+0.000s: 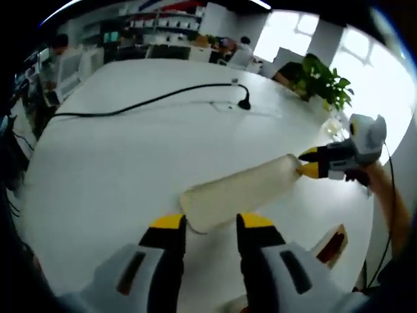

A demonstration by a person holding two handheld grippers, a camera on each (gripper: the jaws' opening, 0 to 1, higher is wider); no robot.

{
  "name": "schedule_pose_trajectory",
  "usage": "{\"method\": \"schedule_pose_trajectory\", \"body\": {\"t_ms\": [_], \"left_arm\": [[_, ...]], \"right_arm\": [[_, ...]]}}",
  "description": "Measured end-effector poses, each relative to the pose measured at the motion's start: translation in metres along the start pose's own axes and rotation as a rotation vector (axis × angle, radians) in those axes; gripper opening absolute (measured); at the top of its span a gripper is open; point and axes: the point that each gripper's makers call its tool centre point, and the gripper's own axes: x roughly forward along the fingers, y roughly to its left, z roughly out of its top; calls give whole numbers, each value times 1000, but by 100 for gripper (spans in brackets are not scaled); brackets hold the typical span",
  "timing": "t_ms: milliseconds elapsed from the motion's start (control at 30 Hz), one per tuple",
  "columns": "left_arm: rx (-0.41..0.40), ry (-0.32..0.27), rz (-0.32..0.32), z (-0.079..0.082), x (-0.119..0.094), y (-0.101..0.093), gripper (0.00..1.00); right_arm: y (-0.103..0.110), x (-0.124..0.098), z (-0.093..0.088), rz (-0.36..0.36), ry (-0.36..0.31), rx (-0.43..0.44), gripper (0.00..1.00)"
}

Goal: Arrange the utensils inside the cutlery case until each visible utensil rests in its matching compartment.

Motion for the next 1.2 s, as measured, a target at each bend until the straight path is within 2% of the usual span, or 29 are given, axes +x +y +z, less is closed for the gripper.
{"method": "schedule_pose_trajectory", "body": {"t_ms": [233, 333, 367, 467, 500, 667, 767, 833, 900, 967, 1100, 1200], "left_arm": [[-32, 10, -8, -4, 4, 0, 32], [-43, 10, -9, -3, 6, 1, 32], [-32, 12, -5, -4, 6, 2, 31], [-39, 18, -14, -7, 8, 1, 30], [-43, -5, -12, -4, 8, 2, 30], [-101, -2, -32, -4, 6, 3, 30], [-166, -18, -42, -3, 5, 2, 30], [-177, -22, -42, -3, 4, 2, 30], [-184, -26, -46, -4, 4, 3, 29], [-221, -27, -65, -3, 3, 4, 29], [-312, -48, -96, -2, 1, 5, 27], [-325, -62, -92, 1, -2, 4, 25]], "right_arm": [[1, 0, -1, 2, -6, 33, 16], [-2, -1, -4, -13, 3, 33, 10], [-6, -2, -6, -39, 13, 32, 5], [-6, -2, -5, -44, -7, 59, 5], [-6, -2, -5, -47, -8, 67, 5], [-5, -2, -5, -76, -2, 82, 4], [-5, -3, -5, -92, 6, 81, 4], [-6, -3, -5, -99, 8, 83, 4], [-6, -3, -5, -91, -23, 146, 4], [-7, -3, -7, -86, -32, 135, 4], [-7, -3, -6, -86, -40, 171, 4], [-8, -3, -7, -83, -49, 200, 4]]}}
